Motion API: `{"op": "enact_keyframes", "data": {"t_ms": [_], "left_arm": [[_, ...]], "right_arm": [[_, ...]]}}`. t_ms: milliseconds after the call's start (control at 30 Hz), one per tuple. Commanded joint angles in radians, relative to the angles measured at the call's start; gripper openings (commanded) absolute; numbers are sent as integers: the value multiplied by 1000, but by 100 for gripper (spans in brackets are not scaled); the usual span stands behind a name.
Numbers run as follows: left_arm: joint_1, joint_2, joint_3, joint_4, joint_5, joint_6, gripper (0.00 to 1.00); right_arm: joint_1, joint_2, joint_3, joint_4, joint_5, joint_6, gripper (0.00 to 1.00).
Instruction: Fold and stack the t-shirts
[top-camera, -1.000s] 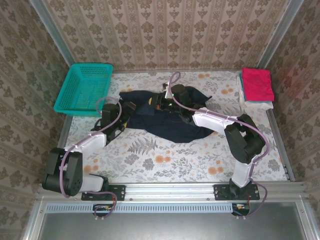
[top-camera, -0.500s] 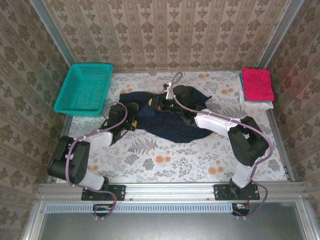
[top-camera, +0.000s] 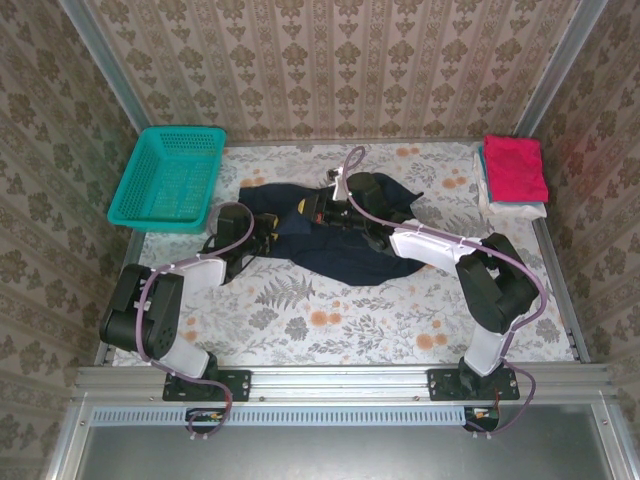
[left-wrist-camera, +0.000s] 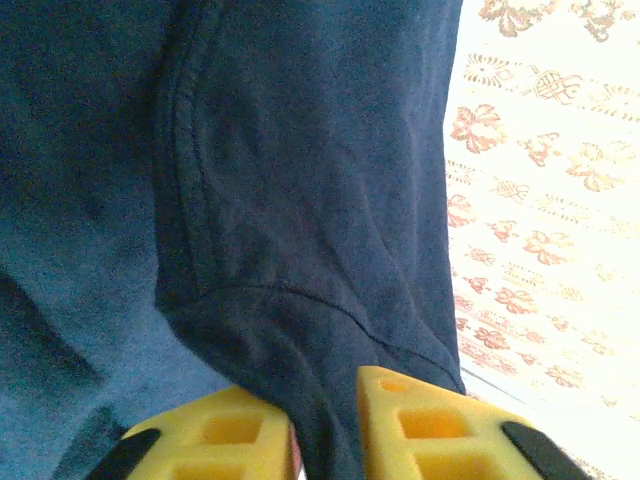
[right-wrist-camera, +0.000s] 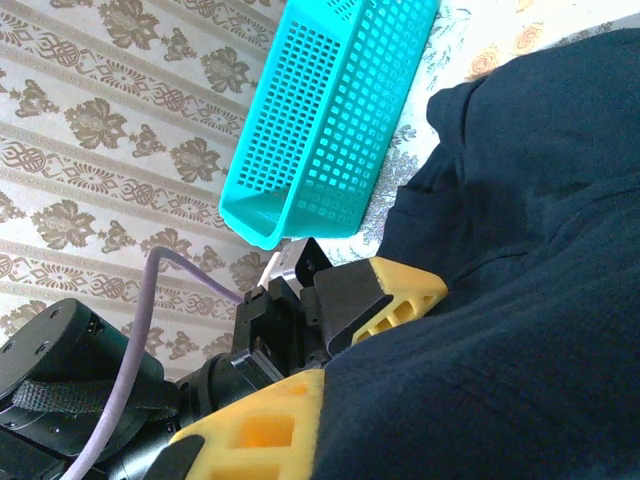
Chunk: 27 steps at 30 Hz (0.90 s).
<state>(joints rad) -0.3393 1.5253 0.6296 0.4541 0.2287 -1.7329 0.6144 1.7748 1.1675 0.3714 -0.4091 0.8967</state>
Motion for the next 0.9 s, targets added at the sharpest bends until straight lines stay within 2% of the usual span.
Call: {"op": "enact_keyframes", "data": {"t_ms": [0, 33, 100, 133, 167, 200, 267, 300, 367, 467, 600, 733, 867], "left_arm": [[8, -4, 4, -42, 9, 12, 20], [9, -3, 1, -48, 9, 17, 16], [15, -2, -7, -48, 11, 23, 0], [18, -2, -9, -48, 11, 30, 0], [25, -3, -10, -51, 18, 47, 0], [32, -9, -11, -64, 27, 65, 0], [51, -24, -18, -105, 43, 117, 0], [65, -37, -22, -133, 54, 157, 0], [97, -68, -16, -205, 90, 273, 0], [136, -118, 31, -409, 146, 494, 0], [176, -196, 85, -676, 156, 734, 0], [228, -248, 81, -778, 173, 823, 0], [244, -252, 88, -794, 199, 839, 0]], "right_arm": [[7, -37, -6, 26, -23, -8, 0], [7, -39, -6, 27, -25, -8, 0], [7, -44, -8, 27, -30, -9, 0], [7, -46, -8, 26, -35, -11, 0], [7, -51, -9, 20, -39, -18, 10], [7, -63, -14, 7, -31, -30, 27], [5, -101, -39, -34, 21, -68, 54], [1, -130, -57, -67, 65, -93, 62], [-16, -186, -102, -134, 162, -138, 68], [-92, -253, -188, -210, 289, -149, 71], [-295, -264, -265, -263, 314, -109, 71], [-450, -179, -241, -298, 331, -144, 62], [-543, -9, -150, -275, 240, -164, 56]]}}
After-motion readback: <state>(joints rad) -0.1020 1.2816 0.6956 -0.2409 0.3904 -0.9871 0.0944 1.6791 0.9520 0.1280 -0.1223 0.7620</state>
